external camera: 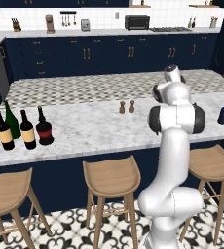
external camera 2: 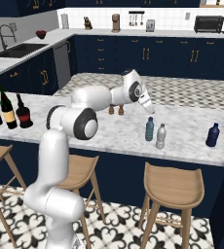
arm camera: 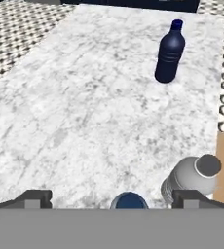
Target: Move the plastic bottles in the middle to the plastics group, and the glass bottles in the middle to the glass group.
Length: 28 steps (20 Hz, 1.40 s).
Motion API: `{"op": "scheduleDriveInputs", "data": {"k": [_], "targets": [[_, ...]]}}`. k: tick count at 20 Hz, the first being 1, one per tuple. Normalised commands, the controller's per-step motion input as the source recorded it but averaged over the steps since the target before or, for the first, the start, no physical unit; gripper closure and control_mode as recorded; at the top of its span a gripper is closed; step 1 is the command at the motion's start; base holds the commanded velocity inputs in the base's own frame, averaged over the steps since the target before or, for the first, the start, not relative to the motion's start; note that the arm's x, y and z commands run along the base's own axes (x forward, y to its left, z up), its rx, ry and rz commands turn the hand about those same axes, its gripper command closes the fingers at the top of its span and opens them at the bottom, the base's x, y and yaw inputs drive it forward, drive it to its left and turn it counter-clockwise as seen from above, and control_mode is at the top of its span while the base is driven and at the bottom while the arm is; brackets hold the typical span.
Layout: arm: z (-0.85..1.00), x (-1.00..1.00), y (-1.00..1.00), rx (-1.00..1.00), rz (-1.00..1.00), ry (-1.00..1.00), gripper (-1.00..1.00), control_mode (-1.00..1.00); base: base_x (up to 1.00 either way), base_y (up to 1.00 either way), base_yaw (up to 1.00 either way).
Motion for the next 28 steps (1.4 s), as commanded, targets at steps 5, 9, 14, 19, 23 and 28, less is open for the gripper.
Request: {"op": "scheduleDriveInputs", "data": {"k": [5, 9, 14, 19, 23, 28], "targets": [[0.51, -0.5, 0.31, 0.0, 0.11, -0.11, -1.0, -1.0, 0.0, 0.0, 0.0], [0.27, -0.94, 0.37, 0.0, 0.18, -0.06, -1.0, -1.0, 0.0, 0.0, 0.0], [0.26, -1.0, 0.25, 0.0, 0.27, -0.13, -1.0, -1.0, 0.0, 0.0, 0.0], [0.03, -1.0, 0.22, 0.0, 0.32, -0.1, -1.0, -1.0, 0.0, 0.0, 0.0], [0.12, -1.0, 0.35, 0.0, 0.29, -0.09, -1.0, -1.0, 0.0, 0.0, 0.0], [0.26, -1.0, 0.53, 0.0, 0.37, -0.09, -1.0, -1.0, 0.0, 0.0, 0.0]]}}
